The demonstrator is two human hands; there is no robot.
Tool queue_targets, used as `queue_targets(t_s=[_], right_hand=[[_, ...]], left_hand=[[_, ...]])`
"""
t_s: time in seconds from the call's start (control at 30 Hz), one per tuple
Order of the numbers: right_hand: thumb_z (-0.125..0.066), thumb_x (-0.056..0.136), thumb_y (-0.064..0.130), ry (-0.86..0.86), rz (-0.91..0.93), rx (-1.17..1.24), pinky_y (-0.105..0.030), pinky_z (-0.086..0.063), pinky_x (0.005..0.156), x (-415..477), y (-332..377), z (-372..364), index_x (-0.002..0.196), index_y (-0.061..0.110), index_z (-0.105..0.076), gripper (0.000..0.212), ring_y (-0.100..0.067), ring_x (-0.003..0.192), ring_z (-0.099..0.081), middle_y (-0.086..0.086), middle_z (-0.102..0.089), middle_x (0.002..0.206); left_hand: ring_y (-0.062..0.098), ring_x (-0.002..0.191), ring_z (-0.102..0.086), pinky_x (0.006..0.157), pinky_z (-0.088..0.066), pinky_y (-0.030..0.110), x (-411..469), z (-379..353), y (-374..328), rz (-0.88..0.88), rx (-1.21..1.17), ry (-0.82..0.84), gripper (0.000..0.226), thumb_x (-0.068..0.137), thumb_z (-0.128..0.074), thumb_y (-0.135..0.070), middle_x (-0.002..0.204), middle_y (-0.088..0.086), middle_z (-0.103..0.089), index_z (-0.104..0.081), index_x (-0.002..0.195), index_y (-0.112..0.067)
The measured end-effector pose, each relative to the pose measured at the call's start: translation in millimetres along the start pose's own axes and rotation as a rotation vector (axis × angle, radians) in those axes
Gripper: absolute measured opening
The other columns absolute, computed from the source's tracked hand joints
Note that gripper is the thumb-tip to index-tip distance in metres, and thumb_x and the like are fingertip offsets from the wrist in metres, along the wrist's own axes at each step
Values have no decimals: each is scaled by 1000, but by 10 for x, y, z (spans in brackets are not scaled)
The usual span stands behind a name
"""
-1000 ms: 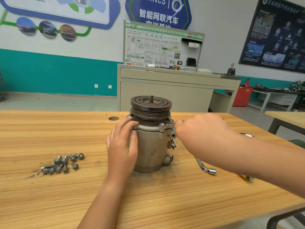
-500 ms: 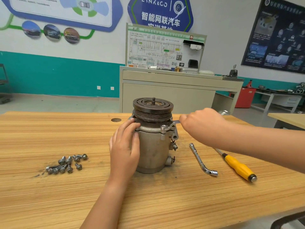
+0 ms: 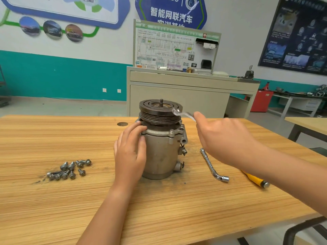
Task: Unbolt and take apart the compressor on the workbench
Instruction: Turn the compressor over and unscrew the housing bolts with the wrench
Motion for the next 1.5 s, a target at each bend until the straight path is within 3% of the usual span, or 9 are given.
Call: queue_targets(t_s=[0.5,0.6,0.73,0.83,1.0,1.1,1.23,1.37,1.5], right_hand=[[-40,89,12,309,318,-94,-24,-21,41,232,96,97,101,13,-51,16,-10,49,-31,4,-33,60],[-37,91,21,302,379,-109,-24,-20,41,258,21,36,107,13,-46,20,-10,48,-32,4,-34,57],[-40,89,3,276,386,-228,-24,-21,37,368,-76,-59,127,9,-36,39,-12,45,-34,2,-37,57],[-45,87,-3,243,330,-232,-24,-26,41,462,-71,-201,119,4,-41,33,-14,51,-35,1,-38,66],[-42,89,-5,127,240,-93,-30,-40,68,572,23,-386,112,5,-44,26,-25,91,-57,-10,-58,102],[-37,96,6,5,108,123,-32,-45,67,539,-112,-278,110,6,-48,18,-23,79,-56,-6,-56,88],[-39,98,22,-142,-112,752,-34,-41,54,215,-370,0,117,14,-54,25,-16,56,-49,3,-51,63],[-42,96,22,-6,-190,753,-27,-28,46,-23,-475,-96,109,16,-60,23,-9,50,-42,5,-49,58],[-46,94,22,239,-403,674,-25,-36,50,-162,-546,-747,110,9,-62,26,-13,63,-53,-1,-61,74]], left_hand=[[8,125,-42,106,-33,51,-10,-6,15,4,0,16,31,91,-41,-17,130,-11,-48,-59,117,-16],[9,125,-43,106,-33,51,-19,2,16,-6,2,13,31,90,-41,-16,130,-10,-48,-59,116,-15],[6,125,-41,107,-33,50,-12,-4,18,3,-1,6,31,90,-41,-17,130,-11,-48,-58,116,-19],[7,125,-42,106,-33,49,-7,-4,13,0,1,-1,31,90,-42,-16,129,-11,-48,-59,115,-16],[11,126,-43,106,-33,50,-7,0,1,17,5,10,32,90,-41,-18,128,-11,-49,-59,116,-16],[11,126,-43,107,-33,50,-5,8,-12,12,3,14,32,90,-42,-18,128,-10,-49,-60,116,-15],[9,124,-43,106,-34,47,-5,13,5,9,15,6,32,90,-41,-17,127,-10,-49,-60,116,-14],[15,125,-45,105,-34,49,-2,0,-1,13,16,22,32,90,-41,-18,129,-4,-52,-59,117,-14],[16,126,-45,105,-34,51,-8,1,5,3,9,13,31,90,-41,-17,129,-7,-50,-59,116,-15]])
Point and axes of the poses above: each hand's wrist, its own x-axis towards the middle knuckle, its own z-axis out of the back of the hand, y = z × x, the point moved 4 cm from there along x, towards the middle knuckle
